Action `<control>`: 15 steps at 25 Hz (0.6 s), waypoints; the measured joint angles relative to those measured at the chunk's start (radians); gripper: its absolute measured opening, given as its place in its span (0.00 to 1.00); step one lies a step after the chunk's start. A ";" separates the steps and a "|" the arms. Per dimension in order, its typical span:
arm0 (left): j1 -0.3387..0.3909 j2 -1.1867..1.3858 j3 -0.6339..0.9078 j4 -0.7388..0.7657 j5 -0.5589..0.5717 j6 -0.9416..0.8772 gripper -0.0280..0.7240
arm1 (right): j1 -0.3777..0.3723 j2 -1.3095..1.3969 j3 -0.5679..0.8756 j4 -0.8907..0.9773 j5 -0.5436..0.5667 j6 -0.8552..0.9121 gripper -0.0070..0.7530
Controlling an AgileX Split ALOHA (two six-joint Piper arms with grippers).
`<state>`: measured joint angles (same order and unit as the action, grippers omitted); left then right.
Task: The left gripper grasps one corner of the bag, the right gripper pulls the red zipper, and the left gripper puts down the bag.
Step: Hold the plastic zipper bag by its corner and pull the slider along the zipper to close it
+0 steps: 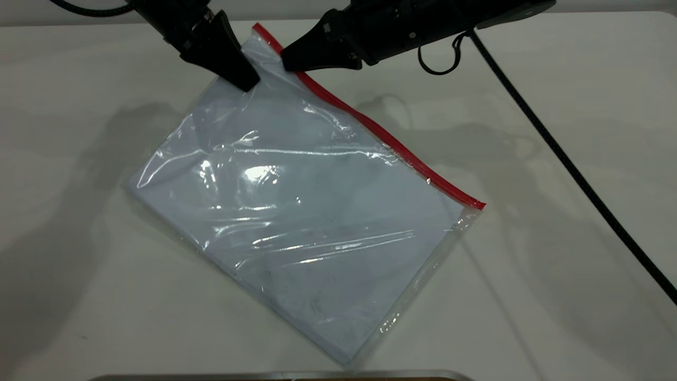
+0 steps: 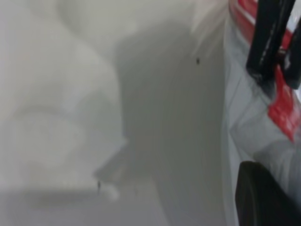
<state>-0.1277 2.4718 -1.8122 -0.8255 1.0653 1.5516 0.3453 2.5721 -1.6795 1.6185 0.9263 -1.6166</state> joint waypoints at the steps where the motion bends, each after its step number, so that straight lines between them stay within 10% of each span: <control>1: 0.009 0.000 0.000 -0.021 0.005 0.019 0.11 | -0.005 -0.002 -0.001 -0.004 0.002 0.000 0.06; 15: 0.076 0.003 0.000 -0.206 0.071 0.120 0.11 | -0.045 -0.012 -0.009 -0.054 0.013 0.000 0.06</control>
<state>-0.0516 2.4747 -1.8122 -1.0314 1.1362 1.6719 0.2999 2.5605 -1.6887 1.5650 0.9391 -1.6166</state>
